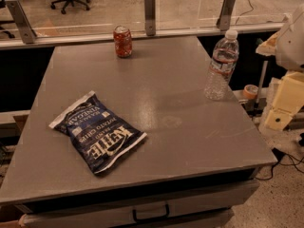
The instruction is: Pick blue chip bag
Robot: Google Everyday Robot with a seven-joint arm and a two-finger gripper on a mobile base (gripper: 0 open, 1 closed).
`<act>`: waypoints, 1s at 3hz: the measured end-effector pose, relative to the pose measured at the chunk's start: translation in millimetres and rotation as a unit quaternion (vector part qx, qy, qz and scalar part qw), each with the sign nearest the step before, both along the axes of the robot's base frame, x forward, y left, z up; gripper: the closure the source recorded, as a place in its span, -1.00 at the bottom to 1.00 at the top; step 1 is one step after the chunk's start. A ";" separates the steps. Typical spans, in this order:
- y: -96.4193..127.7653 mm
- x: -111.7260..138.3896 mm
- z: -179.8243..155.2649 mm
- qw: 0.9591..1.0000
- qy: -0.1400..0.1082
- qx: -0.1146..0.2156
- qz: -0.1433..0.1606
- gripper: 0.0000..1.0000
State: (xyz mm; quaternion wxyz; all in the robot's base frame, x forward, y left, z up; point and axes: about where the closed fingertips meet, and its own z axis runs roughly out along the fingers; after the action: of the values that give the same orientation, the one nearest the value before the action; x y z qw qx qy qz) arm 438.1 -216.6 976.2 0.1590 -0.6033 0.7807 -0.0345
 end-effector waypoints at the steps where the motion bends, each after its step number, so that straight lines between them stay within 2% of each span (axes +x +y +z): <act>1: 0.0 0.0 0.0 1.000 0.000 0.000 0.000 -1.00; 2: 40.9 1.0 -8.5 0.998 0.000 0.034 0.045 -1.00; 3: 131.4 -1.5 -23.9 0.987 0.004 0.089 0.132 -1.00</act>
Offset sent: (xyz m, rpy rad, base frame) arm 0.0000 0.1169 -0.0284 0.1982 0.0198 0.2633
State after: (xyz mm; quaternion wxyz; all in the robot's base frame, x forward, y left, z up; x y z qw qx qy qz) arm 436.6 -85.3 952.3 0.2117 -0.6849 0.6947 0.0591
